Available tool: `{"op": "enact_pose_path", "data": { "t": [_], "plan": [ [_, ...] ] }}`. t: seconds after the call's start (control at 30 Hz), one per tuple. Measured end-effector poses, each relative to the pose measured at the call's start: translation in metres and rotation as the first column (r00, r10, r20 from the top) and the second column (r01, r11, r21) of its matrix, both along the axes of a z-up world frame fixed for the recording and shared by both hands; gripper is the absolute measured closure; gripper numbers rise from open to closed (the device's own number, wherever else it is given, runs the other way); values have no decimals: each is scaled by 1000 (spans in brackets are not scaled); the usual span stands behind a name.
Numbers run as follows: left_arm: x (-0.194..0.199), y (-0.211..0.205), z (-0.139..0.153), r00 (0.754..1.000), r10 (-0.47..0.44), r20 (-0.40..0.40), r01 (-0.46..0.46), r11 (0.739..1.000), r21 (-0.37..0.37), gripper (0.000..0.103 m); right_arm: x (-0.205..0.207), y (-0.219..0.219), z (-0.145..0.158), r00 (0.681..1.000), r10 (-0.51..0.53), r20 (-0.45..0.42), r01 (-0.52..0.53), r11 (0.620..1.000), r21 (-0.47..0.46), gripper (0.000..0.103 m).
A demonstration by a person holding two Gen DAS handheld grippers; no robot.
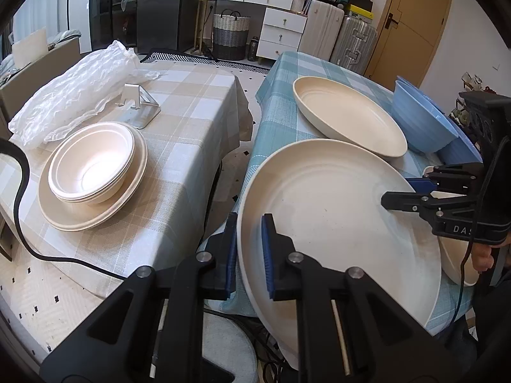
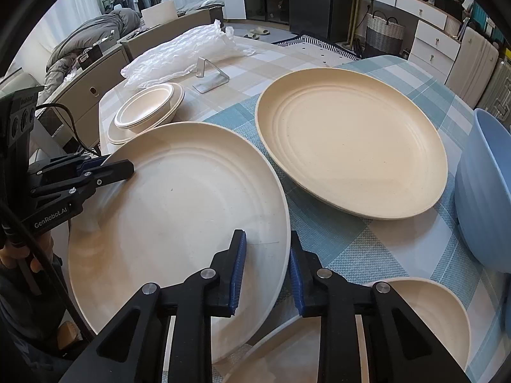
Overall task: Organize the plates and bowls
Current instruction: 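Close the left tool on the large plate rim while the right tool grips its plate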
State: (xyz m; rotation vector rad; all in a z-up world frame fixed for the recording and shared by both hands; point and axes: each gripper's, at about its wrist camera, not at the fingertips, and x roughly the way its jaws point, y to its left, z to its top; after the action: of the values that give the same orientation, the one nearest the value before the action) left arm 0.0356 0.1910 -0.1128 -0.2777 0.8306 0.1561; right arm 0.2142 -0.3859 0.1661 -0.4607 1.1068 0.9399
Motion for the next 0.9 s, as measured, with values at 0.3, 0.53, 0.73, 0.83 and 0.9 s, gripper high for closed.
{"op": "enact_pose_path", "data": {
  "t": [0.3, 0.53, 0.73, 0.83, 0.9],
  "plan": [
    [-2, -1, 0, 999, 34, 6, -34, 999, -11, 93, -2, -3, 2, 999, -30, 17, 30, 999, 15, 81],
    [-6, 0, 8, 999, 37, 37, -37, 999, -15, 93, -6, -6, 17, 997, -64, 49, 63, 997, 37, 84],
    [-7, 0, 13, 998, 38, 52, -37, 999, -19, 92, -12, -6, 29, 992, -85, 90, 81, 996, 46, 85],
    [-8, -1, 16, 998, 33, 61, -32, 999, -17, 92, -15, -10, 33, 991, -97, 94, 92, 994, 59, 85],
    [-9, -4, 19, 997, 27, 68, -27, 1000, -13, 92, -16, -14, 36, 990, -104, 97, 98, 993, 68, 85]
  ]
}}
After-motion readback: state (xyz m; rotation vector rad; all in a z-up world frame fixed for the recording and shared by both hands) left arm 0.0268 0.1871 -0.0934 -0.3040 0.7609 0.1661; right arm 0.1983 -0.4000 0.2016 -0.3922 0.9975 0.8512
